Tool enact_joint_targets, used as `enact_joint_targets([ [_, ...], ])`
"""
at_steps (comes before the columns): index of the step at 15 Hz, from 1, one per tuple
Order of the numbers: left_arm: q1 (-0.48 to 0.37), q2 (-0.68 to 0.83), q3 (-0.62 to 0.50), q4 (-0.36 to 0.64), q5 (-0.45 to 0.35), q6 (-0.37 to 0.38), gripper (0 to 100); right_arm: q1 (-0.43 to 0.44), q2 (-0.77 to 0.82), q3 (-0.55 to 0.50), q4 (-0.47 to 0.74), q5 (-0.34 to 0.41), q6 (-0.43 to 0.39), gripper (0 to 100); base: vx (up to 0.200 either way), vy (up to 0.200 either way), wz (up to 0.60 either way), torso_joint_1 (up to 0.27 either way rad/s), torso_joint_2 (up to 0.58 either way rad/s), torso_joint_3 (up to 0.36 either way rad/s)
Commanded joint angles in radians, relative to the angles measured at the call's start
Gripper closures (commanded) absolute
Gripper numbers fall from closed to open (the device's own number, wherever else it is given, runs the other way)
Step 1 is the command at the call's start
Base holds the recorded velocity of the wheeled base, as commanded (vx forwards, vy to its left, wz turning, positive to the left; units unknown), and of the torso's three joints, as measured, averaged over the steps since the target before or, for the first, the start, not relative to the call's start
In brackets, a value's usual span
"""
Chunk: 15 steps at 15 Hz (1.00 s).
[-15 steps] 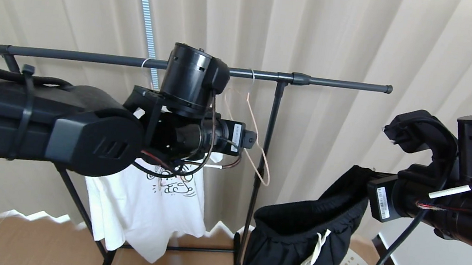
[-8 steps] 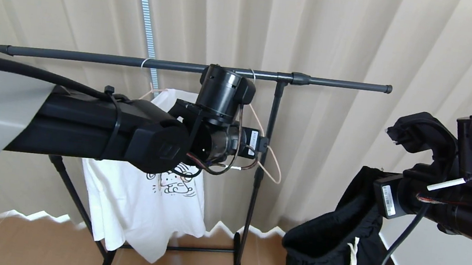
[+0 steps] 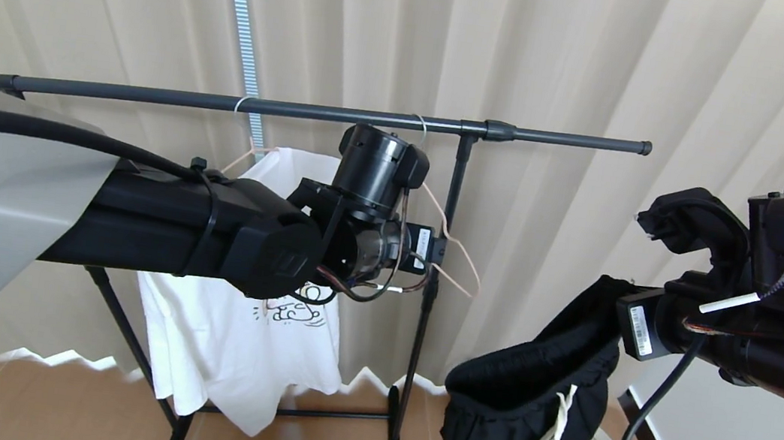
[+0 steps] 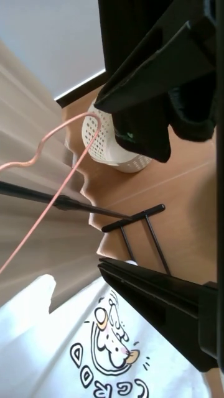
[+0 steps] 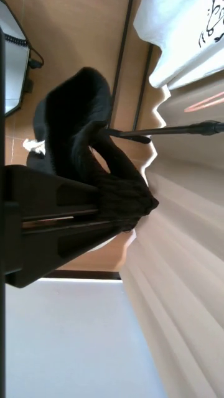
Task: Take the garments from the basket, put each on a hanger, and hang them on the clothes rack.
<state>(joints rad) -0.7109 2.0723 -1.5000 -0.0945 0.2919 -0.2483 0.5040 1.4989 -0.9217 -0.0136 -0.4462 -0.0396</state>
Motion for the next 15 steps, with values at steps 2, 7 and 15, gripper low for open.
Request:
enact_joint_targets([
  [2,-0.013,-0.001,0.004,-0.001,0.001,0.001,0,0.001,0.0,0.0,0.0,0.0,0.0,100,0.0,0.0,0.0,0.0,0.0,0.0],
  [7,-0.01,-0.005,0.004,-0.001,0.003,-0.003,0,-0.001,0.0,0.0,0.0,0.0,0.0,100,0.04,-0.12,0.0,0.003,0.0,0.003],
  [15,0.001,0.029,-0.016,0.004,0.038,-0.011,0,-0.001,0.001,0.001,0.0,0.0,0.0,100,0.075,0.0,0.0,-0.002,0.0,0.002],
])
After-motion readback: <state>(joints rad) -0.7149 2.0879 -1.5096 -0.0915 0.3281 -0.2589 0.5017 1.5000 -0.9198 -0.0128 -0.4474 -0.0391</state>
